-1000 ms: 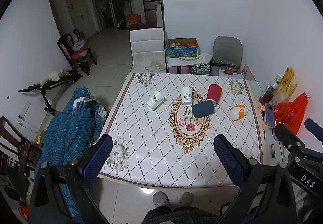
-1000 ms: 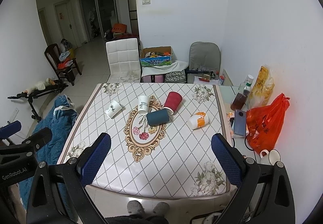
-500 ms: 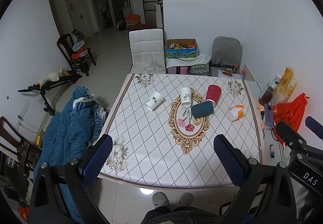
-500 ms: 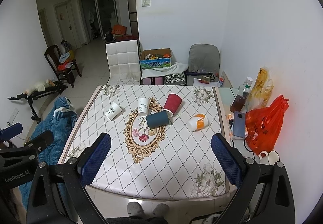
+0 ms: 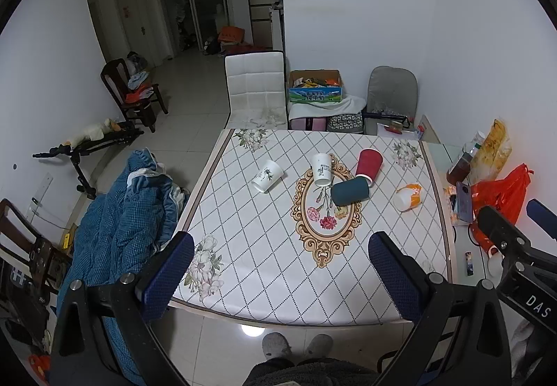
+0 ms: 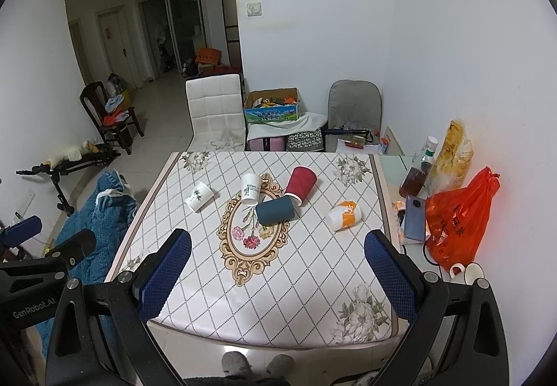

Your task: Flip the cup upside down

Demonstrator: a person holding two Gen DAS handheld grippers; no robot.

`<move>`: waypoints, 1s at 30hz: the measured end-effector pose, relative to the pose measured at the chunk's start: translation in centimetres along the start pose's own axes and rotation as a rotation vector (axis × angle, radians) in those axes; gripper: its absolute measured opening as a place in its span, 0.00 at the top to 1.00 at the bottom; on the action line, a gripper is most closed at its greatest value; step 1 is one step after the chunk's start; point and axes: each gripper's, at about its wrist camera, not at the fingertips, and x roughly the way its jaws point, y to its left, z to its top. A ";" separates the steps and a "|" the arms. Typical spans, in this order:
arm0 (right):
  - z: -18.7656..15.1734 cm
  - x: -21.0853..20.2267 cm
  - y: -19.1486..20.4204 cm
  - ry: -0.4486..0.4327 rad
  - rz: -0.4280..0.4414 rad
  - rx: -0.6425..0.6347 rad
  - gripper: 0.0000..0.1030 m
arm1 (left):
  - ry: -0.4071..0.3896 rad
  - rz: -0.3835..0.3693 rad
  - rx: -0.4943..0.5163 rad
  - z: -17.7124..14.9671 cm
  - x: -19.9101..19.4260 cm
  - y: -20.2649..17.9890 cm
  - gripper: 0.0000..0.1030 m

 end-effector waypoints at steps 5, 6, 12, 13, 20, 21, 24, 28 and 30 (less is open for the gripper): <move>-0.1 0.0 0.1 0.000 -0.001 -0.001 0.02 | 0.000 -0.001 -0.001 -0.1 0.0 0.1 0.00; -0.2 0.0 0.1 -0.001 -0.002 -0.001 0.02 | 0.003 0.000 -0.002 0.2 0.0 -0.1 0.00; -0.7 2.0 -0.9 0.037 -0.012 0.008 0.02 | 0.020 0.006 -0.013 0.8 1.5 -1.2 0.00; -0.8 2.5 -1.2 0.048 -0.014 0.010 0.01 | 0.025 0.010 -0.016 0.9 1.9 -1.5 0.00; -1.9 7.5 -3.8 0.132 -0.004 0.019 0.02 | 0.067 0.061 -0.018 -0.1 5.7 -3.5 0.00; -2.0 8.2 -4.1 0.141 -0.003 0.018 0.01 | 0.077 0.063 -0.016 -0.3 6.3 -3.7 0.00; -2.7 10.7 -4.8 0.178 -0.002 0.026 0.02 | 0.114 0.076 -0.005 -0.7 8.4 -4.3 0.00; -3.6 14.3 -5.5 0.249 0.015 0.043 0.02 | 0.153 0.089 0.013 -0.8 11.2 -4.9 0.00; -3.9 16.0 -5.9 0.278 0.019 0.050 0.02 | 0.168 0.090 0.018 -0.7 12.6 -5.1 0.00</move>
